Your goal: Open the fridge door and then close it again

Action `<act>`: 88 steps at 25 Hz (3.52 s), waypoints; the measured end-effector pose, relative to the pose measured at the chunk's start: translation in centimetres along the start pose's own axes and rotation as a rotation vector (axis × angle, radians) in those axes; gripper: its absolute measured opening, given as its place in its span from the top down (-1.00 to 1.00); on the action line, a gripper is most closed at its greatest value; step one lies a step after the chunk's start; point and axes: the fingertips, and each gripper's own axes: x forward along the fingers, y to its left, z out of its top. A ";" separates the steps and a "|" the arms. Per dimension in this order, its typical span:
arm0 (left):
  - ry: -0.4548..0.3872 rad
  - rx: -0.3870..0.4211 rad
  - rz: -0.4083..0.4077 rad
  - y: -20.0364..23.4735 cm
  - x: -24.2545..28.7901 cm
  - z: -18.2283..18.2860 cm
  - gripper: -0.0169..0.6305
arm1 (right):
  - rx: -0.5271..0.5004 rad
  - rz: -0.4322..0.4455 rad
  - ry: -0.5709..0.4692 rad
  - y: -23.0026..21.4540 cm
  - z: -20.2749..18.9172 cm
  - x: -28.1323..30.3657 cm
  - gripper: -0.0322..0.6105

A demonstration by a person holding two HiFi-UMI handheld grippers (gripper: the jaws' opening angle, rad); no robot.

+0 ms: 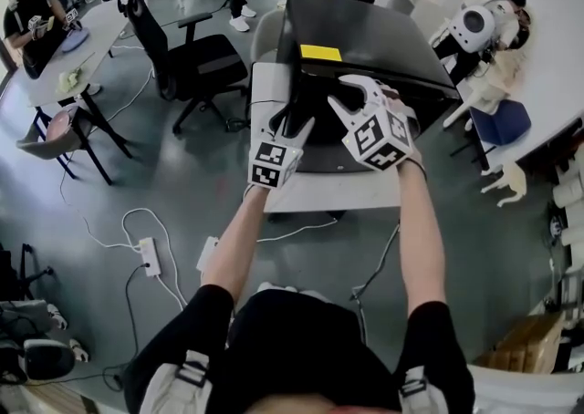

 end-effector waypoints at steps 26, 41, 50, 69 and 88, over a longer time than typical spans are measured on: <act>-0.012 0.032 0.080 -11.0 -9.6 0.0 0.29 | -0.203 0.065 -0.073 6.3 0.0 -10.6 0.56; 0.038 0.097 0.209 -36.9 -15.0 -1.3 0.29 | -0.357 0.127 -0.242 12.2 -9.8 -30.5 0.53; 0.093 0.095 0.073 -48.9 -12.4 -1.5 0.29 | -0.384 0.114 -0.212 11.3 -17.2 -38.0 0.52; 0.079 -0.011 0.034 -52.8 -14.4 0.2 0.34 | 0.445 -0.200 -0.369 10.4 -22.8 -47.3 0.75; 0.046 -0.064 0.332 -50.8 -21.3 -1.7 0.95 | 1.076 -0.217 -0.378 23.8 -28.3 -48.6 0.91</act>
